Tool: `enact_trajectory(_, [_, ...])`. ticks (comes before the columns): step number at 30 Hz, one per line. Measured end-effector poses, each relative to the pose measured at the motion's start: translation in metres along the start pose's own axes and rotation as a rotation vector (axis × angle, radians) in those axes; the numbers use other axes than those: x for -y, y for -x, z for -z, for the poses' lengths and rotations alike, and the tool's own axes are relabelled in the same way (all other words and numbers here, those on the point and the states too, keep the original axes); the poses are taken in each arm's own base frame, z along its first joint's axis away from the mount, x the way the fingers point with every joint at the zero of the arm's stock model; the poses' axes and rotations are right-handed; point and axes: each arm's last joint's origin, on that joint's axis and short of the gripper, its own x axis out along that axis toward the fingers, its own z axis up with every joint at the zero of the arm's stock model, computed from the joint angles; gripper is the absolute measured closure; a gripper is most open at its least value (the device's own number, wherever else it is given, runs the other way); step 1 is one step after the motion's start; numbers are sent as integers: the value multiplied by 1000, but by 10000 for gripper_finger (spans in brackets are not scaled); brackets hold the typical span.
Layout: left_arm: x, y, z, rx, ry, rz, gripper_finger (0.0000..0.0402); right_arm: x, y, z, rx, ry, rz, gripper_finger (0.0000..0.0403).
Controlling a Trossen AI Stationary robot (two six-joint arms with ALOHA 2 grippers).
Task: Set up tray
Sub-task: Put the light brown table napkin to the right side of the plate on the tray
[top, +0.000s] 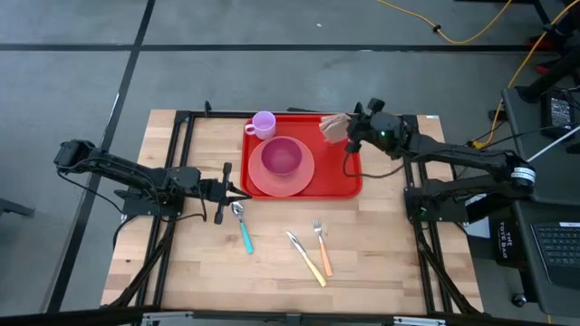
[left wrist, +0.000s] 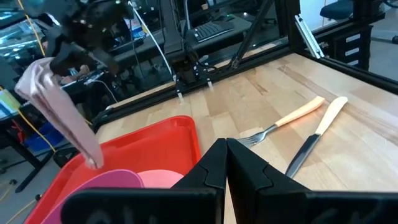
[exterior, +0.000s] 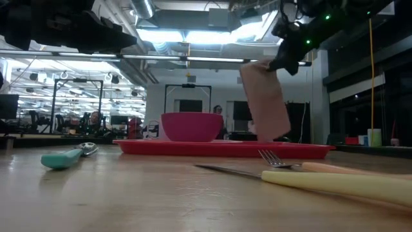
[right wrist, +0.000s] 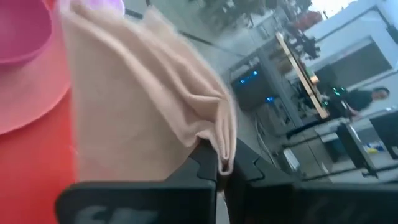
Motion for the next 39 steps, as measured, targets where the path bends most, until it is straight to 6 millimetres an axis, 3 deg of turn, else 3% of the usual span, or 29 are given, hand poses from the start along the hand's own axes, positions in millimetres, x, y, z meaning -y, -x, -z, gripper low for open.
enact_trajectory(4, [0, 0, 0, 0, 2, 0, 398, 10, -17, 8, -10, -36, 44, 396])
enact_trajectory(9, [0, 0, 0, -1, 2, -2, 398, 11, -41, 16, 50, -102, -22, 396])
enact_trajectory(14, [0, 0, 0, 0, 3, -2, 398, -10, -67, 32, -67, -190, -101, 396])
enact_trajectory(18, [0, 0, 0, 0, 44, -1, 398, -34, -79, 46, -191, -155, -221, 396])
enact_trajectory(23, [0, 0, 0, 0, 105, -1, 398, -50, -81, 52, -267, -141, -286, 396])
enact_trajectory(30, [0, 0, 0, 0, 109, 0, 398, -55, -76, 46, -252, -122, -310, 396])
enact_trajectory(39, [0, 0, 0, 0, 112, 0, 398, -69, -65, 54, -379, -102, -419, 396])
